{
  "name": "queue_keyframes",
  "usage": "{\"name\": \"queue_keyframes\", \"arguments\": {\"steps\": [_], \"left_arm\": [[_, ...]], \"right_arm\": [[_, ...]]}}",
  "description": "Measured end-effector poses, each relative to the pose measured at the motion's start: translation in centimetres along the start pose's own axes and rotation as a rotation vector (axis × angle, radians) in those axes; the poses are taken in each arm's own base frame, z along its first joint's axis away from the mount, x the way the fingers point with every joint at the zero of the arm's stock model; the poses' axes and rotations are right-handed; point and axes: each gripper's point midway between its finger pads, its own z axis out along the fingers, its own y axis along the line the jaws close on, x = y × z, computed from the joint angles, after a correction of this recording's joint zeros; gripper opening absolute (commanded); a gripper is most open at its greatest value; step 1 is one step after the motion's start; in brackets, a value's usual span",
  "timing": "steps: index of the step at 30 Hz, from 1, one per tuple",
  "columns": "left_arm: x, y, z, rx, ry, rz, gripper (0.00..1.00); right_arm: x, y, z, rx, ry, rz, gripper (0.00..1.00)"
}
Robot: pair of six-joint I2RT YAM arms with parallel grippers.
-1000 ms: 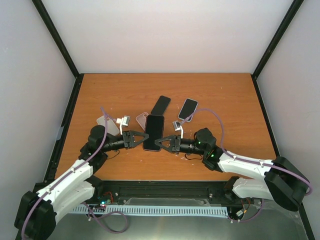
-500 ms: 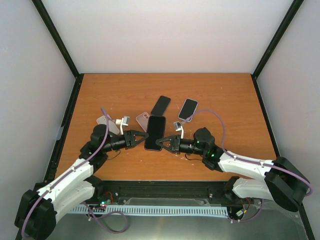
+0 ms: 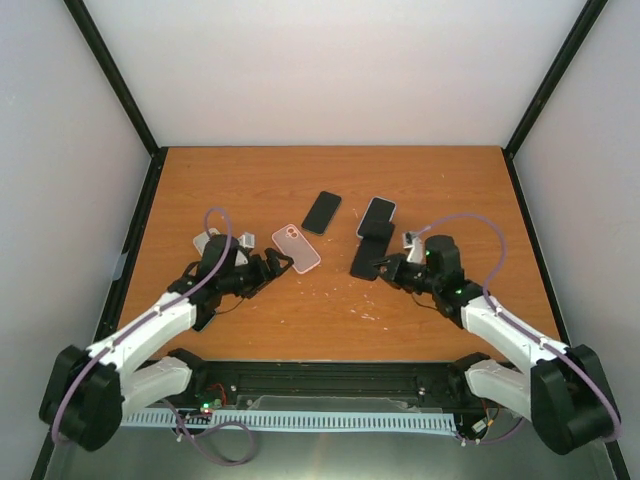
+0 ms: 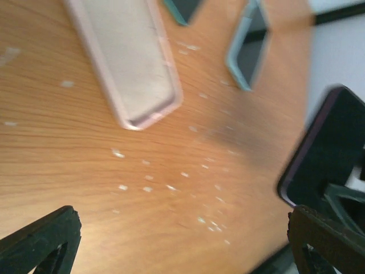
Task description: Put the phone into the phone case
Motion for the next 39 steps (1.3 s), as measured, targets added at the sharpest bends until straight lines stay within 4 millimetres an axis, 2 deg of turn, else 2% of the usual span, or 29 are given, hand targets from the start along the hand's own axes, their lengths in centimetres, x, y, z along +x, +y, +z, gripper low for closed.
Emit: {"name": "queue_keyframes", "arguments": {"steps": [5,7,8,9,13,16,21,25,26,28,32,36,39], "left_arm": [[-1.9,5.5,1.2,-0.281,-0.020,-0.099,1.00],[-2.6,8.0,1.1,-0.370,-0.032,-0.143,0.99],[-2.8,9.0,0.9,-0.405,-0.038,-0.162,1.00],[-3.1,10.2,0.5,-0.439,-0.041,-0.191,0.99],[-4.3,12.8,-1.0,-0.500,-0.088,-0.268,1.00],[-5.3,13.6,-2.2,-0.532,-0.145,-0.288,0.99],[-6.4,14.3,-4.2,-0.600,-0.241,-0.295,0.93],[-6.4,16.2,-6.4,-0.736,-0.318,-0.369,0.89],[-6.3,16.7,-7.0,-0.772,-0.338,-0.394,0.89],[-6.3,17.4,-8.2,-0.835,-0.370,-0.444,0.90],[-6.1,18.6,-10.5,-0.950,-0.408,-0.577,0.99],[-5.2,19.9,-12.4,-1.056,-0.402,-0.685,1.00],[-4.1,20.4,-13.0,-1.102,-0.378,-0.721,1.00]], "right_arm": [[-3.4,-5.8,-1.6,0.157,-0.039,0.069,0.07],[-4.4,-7.6,-1.7,0.190,-0.032,0.096,0.08],[-5.1,-9.1,-1.9,0.212,-0.028,0.122,0.09],[-5.1,-9.3,-1.9,0.215,-0.026,0.126,0.11],[-5.5,-12.4,-2.1,0.251,-0.010,0.188,0.22],[-5.4,-13.7,-2.2,0.276,-0.001,0.214,0.34],[-5.5,-14.7,-2.2,0.320,0.015,0.219,0.55],[-5.5,-15.3,-2.6,0.372,0.013,0.233,0.73],[-5.4,-15.5,-2.7,0.386,0.012,0.239,0.79],[-5.2,-15.6,-3.2,0.414,0.007,0.248,0.98],[-5.7,-14.5,-4.3,0.432,-0.033,0.220,1.00],[-6.7,-12.7,-5.3,0.413,-0.086,0.173,1.00],[-6.8,-12.1,-5.6,0.403,-0.097,0.164,1.00]]}}
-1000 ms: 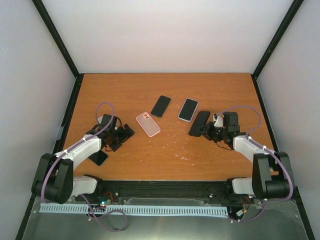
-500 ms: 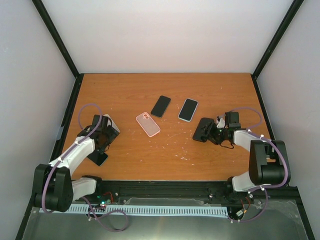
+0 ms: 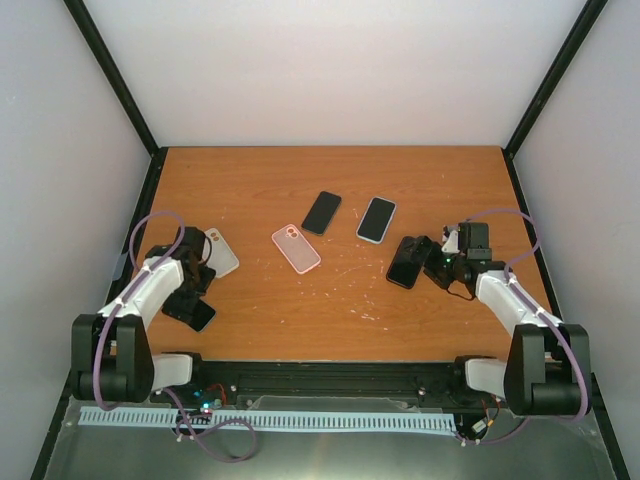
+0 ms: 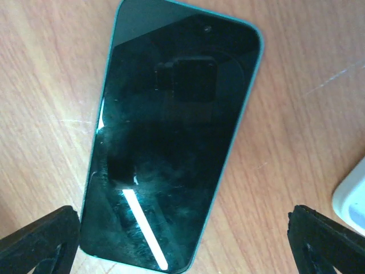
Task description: Put the phone into the phone case
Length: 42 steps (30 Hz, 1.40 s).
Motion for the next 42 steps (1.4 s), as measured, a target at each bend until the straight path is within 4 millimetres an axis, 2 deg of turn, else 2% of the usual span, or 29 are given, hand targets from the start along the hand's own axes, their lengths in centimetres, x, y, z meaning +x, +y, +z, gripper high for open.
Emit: {"name": "queue_keyframes", "arguments": {"steps": [5,10,15,22,33,35,38,42], "left_arm": [[0.5,1.0,0.3,-0.036,0.016,-0.002,0.99],[1.6,1.8,1.5,-0.061,0.062,0.009,0.99],[2.6,1.5,2.5,-0.052,0.104,0.013,0.99],[2.8,1.5,3.0,-0.057,0.113,0.007,1.00],[2.9,0.2,3.2,-0.010,0.125,0.044,0.89],[2.8,-0.1,3.3,-0.009,0.127,0.046,0.90],[2.8,-0.2,3.3,-0.007,0.126,0.045,0.98],[2.7,-0.5,3.2,0.006,0.126,0.046,1.00]], "right_arm": [[0.1,0.2,-0.3,-0.005,-0.002,0.001,1.00],[0.0,0.8,-0.8,-0.026,-0.016,-0.006,1.00],[0.5,1.0,-0.8,-0.049,-0.005,0.001,1.00],[0.6,1.5,-1.2,-0.069,-0.011,-0.008,1.00],[0.5,1.6,-1.3,-0.075,-0.013,0.003,1.00],[0.5,1.6,-1.3,-0.075,-0.013,0.003,1.00],[0.6,1.6,-1.3,-0.075,-0.013,0.003,1.00],[0.7,1.6,-1.3,-0.075,-0.012,0.004,1.00]]}}
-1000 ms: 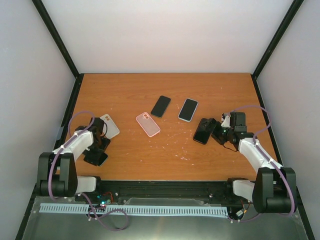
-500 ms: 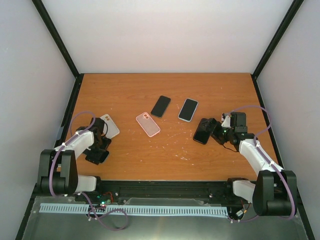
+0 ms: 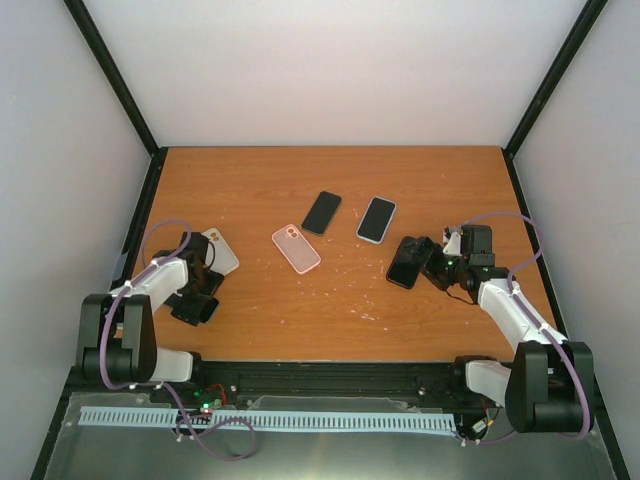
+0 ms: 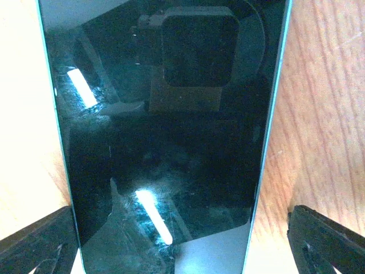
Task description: Put the phone into the phone case
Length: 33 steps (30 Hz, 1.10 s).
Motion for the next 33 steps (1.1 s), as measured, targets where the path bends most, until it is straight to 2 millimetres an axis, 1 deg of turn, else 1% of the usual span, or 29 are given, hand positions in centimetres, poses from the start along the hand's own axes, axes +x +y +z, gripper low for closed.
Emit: {"name": "queue_keyframes", "arguments": {"steps": [3,8,13,18,23,33], "left_arm": [[-0.3,0.1,0.0,0.009,0.010,-0.021,0.99],[-1.2,0.5,-0.2,0.054,0.004,-0.075,0.96],[-1.5,0.7,-0.3,0.061,-0.009,-0.082,0.95],[-1.7,0.9,-0.1,0.043,-0.018,-0.083,0.87],[-1.8,1.1,0.1,0.015,-0.021,-0.081,0.77],[-2.2,0.8,-0.1,0.009,-0.029,-0.063,0.63]], "right_arm": [[0.0,0.1,0.0,-0.003,0.002,0.000,1.00],[0.1,0.1,0.0,-0.005,0.004,0.000,1.00],[0.1,0.1,0.0,-0.005,0.004,0.000,1.00],[0.1,0.2,-0.1,-0.007,0.001,-0.002,1.00],[0.0,0.6,-0.4,-0.020,-0.010,-0.014,1.00],[0.0,0.9,-0.6,-0.031,-0.012,-0.015,1.00]]}}
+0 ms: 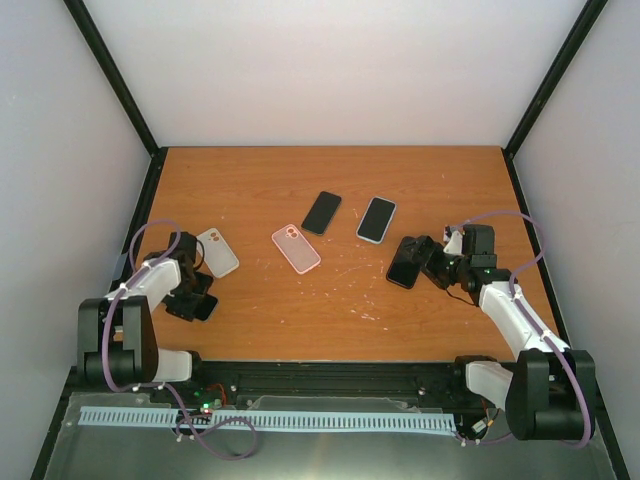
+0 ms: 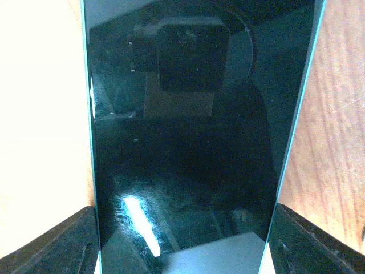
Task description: Put the phone into the phone case
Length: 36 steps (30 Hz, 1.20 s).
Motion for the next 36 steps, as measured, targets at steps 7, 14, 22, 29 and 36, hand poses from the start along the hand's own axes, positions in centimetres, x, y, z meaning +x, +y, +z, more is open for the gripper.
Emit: {"name": "queue_keyframes", "arguments": {"steps": [7,14,22,29,36], "left_arm": [[-1.2,-2.0,-1.6,0.041,-0.031,0.074,0.59],[-3.9,-6.2,-4.9,0.150,-0.133,0.200,0.57],[-5.3,-10.1,-4.9,0.103,-0.208,0.359,0.58],[-4.5,-11.9,-3.1,0.057,-0.193,0.445,0.58],[-3.9,-12.3,-2.6,0.060,-0.172,0.461,0.58]], "right_arm": [[0.0,0.1,0.0,-0.003,0.002,0.008,1.00],[0.1,0.1,0.0,-0.006,0.004,0.015,1.00],[0.1,0.2,0.0,-0.008,0.006,0.017,1.00],[0.1,0.2,0.0,-0.008,0.006,0.013,1.00],[0.1,0.2,0.0,-0.009,0.005,0.010,1.00]]}}
